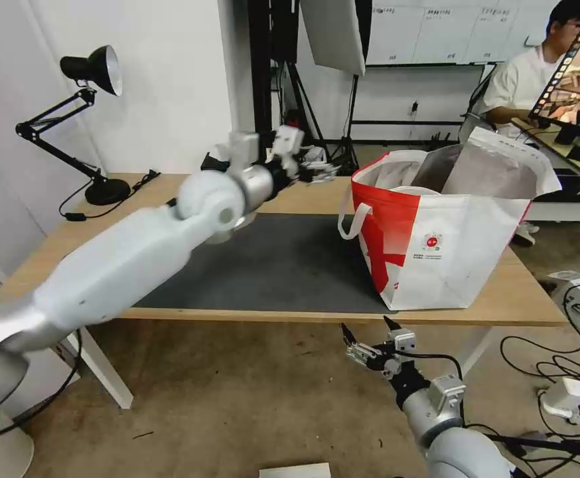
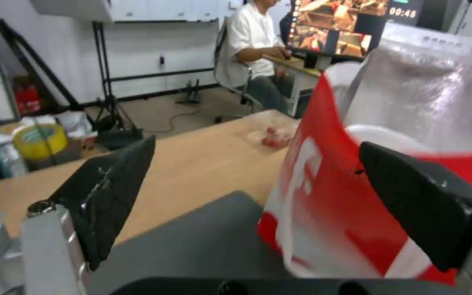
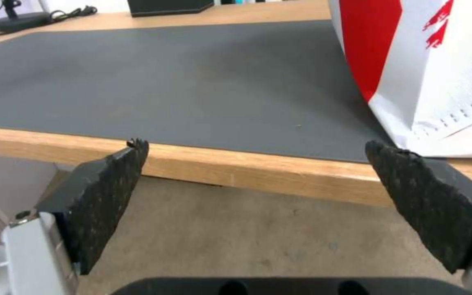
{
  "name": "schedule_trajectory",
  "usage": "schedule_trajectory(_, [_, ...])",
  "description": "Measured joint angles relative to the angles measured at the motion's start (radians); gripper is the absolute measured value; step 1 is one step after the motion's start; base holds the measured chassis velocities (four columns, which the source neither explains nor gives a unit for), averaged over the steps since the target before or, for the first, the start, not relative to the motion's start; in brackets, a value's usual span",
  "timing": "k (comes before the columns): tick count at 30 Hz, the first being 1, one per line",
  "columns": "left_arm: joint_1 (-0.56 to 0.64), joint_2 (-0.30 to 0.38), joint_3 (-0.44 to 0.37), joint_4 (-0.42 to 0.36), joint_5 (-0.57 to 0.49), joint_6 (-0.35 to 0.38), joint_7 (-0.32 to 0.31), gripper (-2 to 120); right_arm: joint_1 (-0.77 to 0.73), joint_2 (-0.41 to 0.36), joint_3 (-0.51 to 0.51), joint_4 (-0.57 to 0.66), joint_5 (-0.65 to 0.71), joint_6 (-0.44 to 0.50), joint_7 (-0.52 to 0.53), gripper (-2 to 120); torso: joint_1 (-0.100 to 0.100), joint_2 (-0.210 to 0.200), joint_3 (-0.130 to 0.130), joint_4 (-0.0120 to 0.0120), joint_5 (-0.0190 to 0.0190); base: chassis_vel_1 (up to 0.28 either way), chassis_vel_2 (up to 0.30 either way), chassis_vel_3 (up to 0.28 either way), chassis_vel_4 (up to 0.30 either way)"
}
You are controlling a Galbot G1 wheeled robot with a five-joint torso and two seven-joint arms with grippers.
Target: Pick up the trash from the table and place it into the takeout bag.
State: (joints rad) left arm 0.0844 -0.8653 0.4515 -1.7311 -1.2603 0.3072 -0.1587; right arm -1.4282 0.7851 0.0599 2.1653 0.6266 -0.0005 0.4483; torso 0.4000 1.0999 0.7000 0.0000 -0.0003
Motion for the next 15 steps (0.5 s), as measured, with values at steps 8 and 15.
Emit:
schedule_trajectory(8, [0.158, 0.109, -0.125, -0.074, 0.022, -0.039, 0.008, 100, 0.0, 0.0, 0.0, 0.0, 0.0, 0.0, 0.0, 100, 0.0, 0.0, 0.0, 0.0, 0.0001, 0.0, 0.0, 0.0, 0.0])
schedule_trajectory(15, [0.399, 0.195, -0.317, -0.127, 0.084, -0.087, 0.066, 100, 0.0, 0.0, 0.0, 0.0, 0.0, 0.0, 0.0, 100, 0.0, 0.0, 0.0, -0.0003, 0.0, 0.0, 0.0, 0.0, 0.0])
